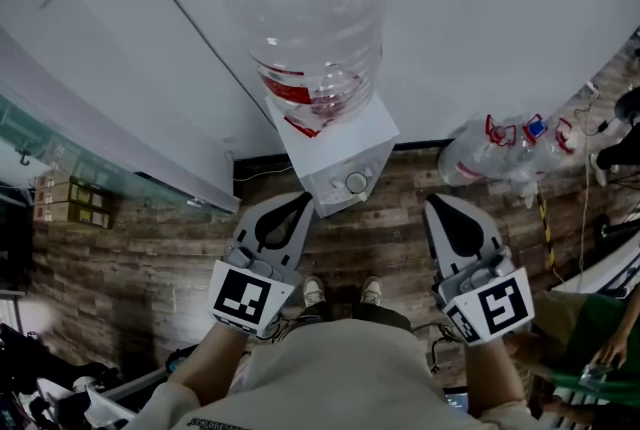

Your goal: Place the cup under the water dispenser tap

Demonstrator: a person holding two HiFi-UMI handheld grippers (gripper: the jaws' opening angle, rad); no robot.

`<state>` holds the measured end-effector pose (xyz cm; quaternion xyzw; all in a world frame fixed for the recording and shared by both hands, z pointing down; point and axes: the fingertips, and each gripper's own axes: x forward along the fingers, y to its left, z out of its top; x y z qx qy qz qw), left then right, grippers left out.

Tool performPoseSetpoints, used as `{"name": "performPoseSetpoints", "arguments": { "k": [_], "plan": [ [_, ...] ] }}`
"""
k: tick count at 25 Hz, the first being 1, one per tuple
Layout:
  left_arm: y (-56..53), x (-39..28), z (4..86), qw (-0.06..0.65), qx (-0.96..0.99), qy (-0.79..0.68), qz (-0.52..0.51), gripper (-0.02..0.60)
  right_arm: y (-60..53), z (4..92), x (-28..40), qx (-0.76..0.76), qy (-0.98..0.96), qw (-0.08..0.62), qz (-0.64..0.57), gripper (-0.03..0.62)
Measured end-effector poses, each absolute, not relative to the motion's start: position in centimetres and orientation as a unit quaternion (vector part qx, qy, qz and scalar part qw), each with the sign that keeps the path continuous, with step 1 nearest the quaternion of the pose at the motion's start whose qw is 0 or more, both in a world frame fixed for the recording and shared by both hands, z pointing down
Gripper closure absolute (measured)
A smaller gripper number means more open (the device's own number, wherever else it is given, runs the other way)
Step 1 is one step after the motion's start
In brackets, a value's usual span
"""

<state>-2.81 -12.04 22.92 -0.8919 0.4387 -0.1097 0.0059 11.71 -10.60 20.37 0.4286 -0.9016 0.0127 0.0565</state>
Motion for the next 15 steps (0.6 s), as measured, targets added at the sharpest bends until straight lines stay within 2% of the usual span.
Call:
{"name": "performPoseSetpoints", "arguments": {
  "k": [15],
  "plan": [
    [-13.1, -3.2, 22.6, 0.007, -0.89, 0.442, -0.113, 0.575, -11.6, 20.5, 11.4, 0.425, -0.903, 0.062, 0.013, 0.588]
  ]
}}
